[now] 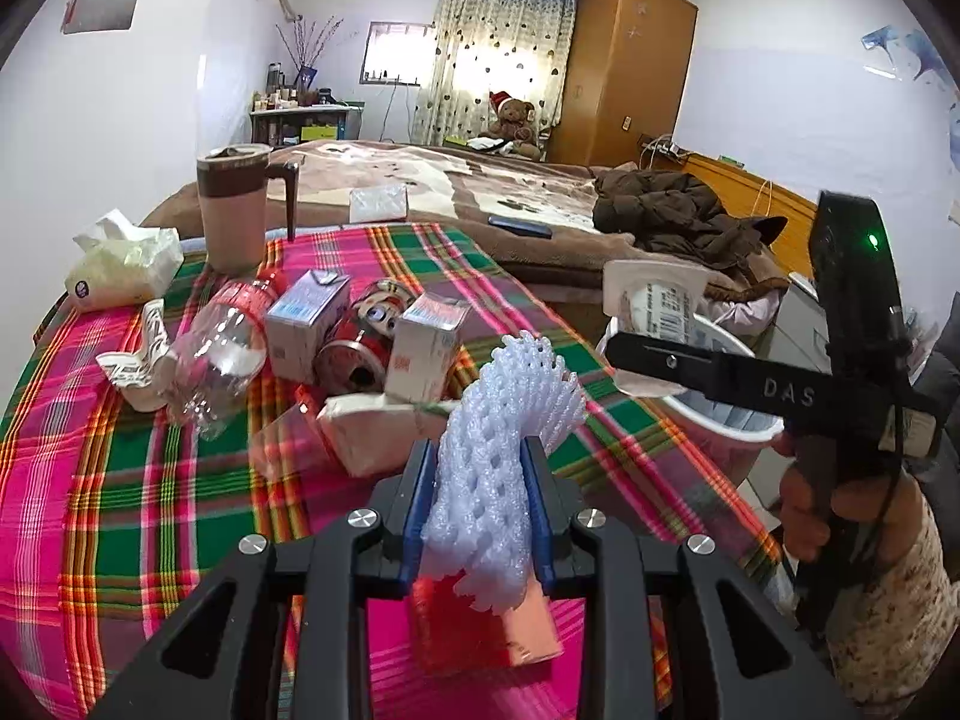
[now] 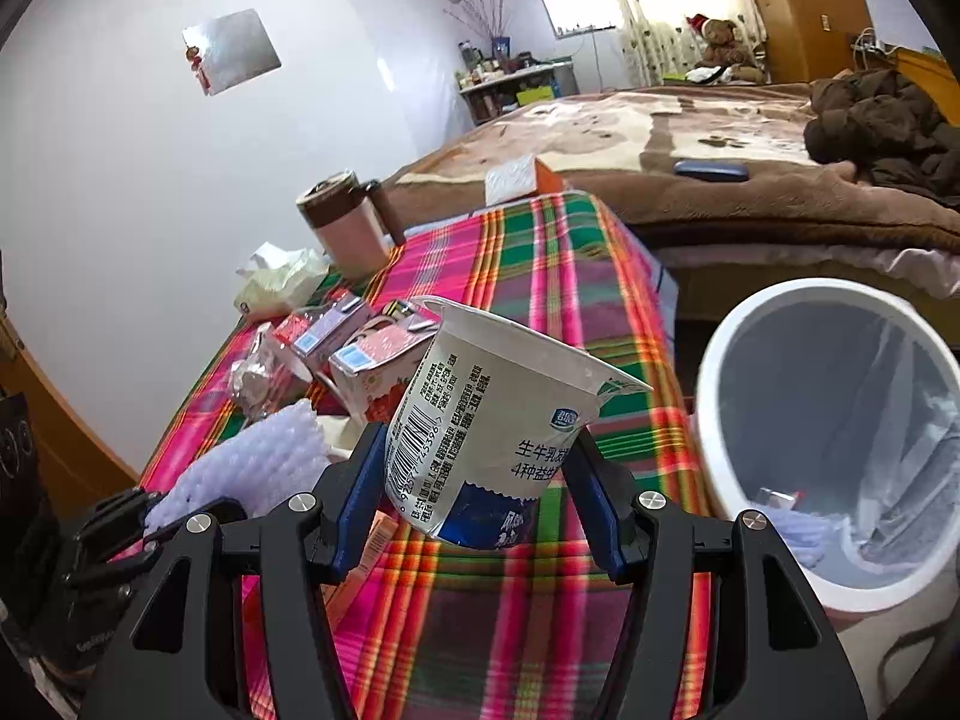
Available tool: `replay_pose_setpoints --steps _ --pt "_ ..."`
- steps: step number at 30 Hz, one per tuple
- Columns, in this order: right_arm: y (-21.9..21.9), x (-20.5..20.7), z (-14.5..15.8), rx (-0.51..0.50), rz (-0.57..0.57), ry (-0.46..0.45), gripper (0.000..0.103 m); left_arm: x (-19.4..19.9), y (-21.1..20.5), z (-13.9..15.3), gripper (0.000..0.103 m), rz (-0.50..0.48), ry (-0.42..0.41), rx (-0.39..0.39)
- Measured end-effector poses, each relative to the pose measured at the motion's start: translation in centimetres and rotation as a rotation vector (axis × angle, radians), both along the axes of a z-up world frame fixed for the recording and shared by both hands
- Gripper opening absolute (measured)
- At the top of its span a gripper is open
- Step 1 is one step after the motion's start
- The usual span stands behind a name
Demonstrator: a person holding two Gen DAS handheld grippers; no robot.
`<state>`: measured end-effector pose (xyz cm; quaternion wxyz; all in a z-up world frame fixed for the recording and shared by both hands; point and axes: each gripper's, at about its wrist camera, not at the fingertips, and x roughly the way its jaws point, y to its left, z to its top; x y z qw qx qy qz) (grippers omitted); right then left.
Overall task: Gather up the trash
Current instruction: 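Carry the yogurt cup with the right tool while the left tool carries the foam net to the bin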
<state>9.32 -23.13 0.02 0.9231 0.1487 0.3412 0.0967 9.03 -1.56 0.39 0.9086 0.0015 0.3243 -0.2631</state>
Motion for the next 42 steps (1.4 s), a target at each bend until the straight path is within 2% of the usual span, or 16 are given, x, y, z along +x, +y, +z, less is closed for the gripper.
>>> replay_pose_setpoints --steps 11,20,23,33,42 --pt "-3.6 -1.2 1.1 -0.022 -0.09 -0.035 0.06 0.5 -3.9 1.4 0.03 -0.017 -0.033 -0.01" --pt "-7.4 -2.2 1.9 -0.067 -0.184 -0.05 0.06 1.4 -9.0 2.4 0.03 -0.082 -0.072 -0.002" --pt "-8.9 -2.4 1.9 -0.078 -0.215 -0.046 0.06 1.8 -11.0 2.3 0.03 -0.118 -0.06 -0.011" --pt "-13.5 -2.4 0.2 -0.103 -0.317 0.031 0.06 3.0 -17.7 1.4 0.03 -0.215 -0.028 0.006" --pt "-15.8 -0.9 -1.6 -0.132 -0.33 0.111 0.06 3.6 -21.9 0.0 0.03 -0.257 -0.001 0.059"
